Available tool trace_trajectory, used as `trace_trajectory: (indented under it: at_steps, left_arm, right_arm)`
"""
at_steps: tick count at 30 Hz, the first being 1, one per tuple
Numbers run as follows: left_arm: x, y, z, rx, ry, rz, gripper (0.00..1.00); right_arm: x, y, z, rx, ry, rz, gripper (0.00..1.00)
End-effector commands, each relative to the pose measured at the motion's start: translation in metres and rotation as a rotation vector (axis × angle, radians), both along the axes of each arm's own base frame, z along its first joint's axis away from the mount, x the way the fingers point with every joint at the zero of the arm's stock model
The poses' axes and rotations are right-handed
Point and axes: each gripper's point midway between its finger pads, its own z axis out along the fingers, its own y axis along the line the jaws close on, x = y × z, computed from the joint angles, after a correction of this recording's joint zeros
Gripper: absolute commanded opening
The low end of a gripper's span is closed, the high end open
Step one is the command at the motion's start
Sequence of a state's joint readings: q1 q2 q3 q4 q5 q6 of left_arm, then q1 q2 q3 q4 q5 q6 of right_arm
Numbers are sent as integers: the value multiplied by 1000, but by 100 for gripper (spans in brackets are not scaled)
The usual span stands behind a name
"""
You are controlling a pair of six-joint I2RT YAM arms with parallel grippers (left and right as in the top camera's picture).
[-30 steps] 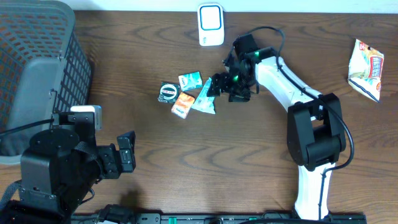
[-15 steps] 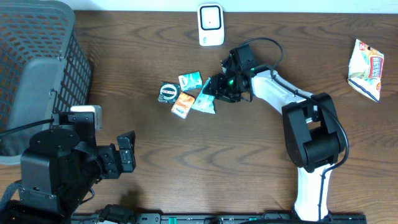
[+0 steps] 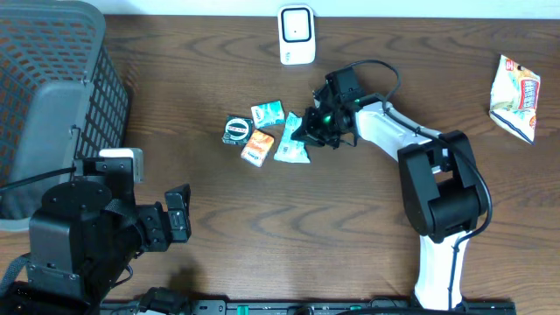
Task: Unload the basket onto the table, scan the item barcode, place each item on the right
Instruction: 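Lift the wet-wipes pack and hold it near the scanner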
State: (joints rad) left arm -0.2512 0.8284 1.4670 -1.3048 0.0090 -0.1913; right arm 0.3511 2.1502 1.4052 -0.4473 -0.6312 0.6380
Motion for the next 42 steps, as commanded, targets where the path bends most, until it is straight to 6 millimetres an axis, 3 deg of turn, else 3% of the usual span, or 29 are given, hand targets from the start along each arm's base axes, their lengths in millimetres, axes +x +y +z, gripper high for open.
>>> trace_trajectory:
  at_steps: [1, 6, 14, 21, 24, 30, 42]
  left_arm:
    - [0, 1, 3, -10, -7, 13, 98]
    - [0, 1, 3, -10, -7, 13, 98]
    - [0, 1, 3, -10, -7, 13, 98]
    - [0, 1, 3, -10, -7, 13, 98]
    - [0, 1, 3, -10, -7, 13, 98]
    - [0, 1, 3, -10, -7, 13, 98]
    - [0, 1, 3, -10, -7, 13, 98]
  right_arm:
    - [-13, 8, 25, 182, -53, 162, 1]
    - [-8, -3, 74, 301, -156, 208, 1]
    - [-11, -12, 153, 313, -384, 263, 1]
    - [-25, -7, 201, 328, -508, 308, 1]
    - [-29, -7, 208, 330, -520, 310, 1]
    - [-41, -8, 200, 323, -437, 304, 1]
    - [-53, 6, 207, 332, -451, 346, 1]
